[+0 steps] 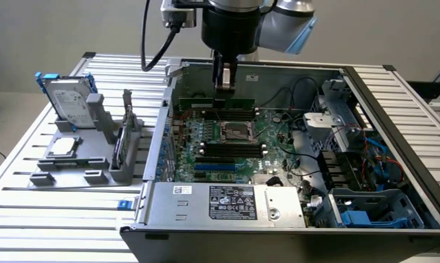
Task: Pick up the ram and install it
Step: 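Pick up the ram and move it above insertion slot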
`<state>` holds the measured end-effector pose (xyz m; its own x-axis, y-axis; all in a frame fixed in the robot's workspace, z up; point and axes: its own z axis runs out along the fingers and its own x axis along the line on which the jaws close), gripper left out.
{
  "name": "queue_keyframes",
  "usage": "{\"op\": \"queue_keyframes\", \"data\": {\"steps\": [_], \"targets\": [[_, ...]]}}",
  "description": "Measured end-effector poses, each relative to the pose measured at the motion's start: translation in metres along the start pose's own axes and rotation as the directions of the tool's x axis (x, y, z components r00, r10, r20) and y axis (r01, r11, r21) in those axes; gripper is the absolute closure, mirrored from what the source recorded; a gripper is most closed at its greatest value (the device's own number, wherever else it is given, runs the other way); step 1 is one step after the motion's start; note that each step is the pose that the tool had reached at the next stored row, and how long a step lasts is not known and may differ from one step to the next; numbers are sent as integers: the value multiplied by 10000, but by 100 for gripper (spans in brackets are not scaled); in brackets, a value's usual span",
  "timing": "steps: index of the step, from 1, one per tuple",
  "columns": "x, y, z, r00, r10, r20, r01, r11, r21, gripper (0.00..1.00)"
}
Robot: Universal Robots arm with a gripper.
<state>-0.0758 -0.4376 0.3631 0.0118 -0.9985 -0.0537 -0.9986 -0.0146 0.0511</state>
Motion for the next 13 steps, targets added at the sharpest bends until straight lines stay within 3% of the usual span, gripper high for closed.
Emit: {"op": "queue_keyframes", "data": {"steps": [13], "targets": [[-9, -229, 225, 9983, 574, 61, -574, 9983, 8, 86]]}}
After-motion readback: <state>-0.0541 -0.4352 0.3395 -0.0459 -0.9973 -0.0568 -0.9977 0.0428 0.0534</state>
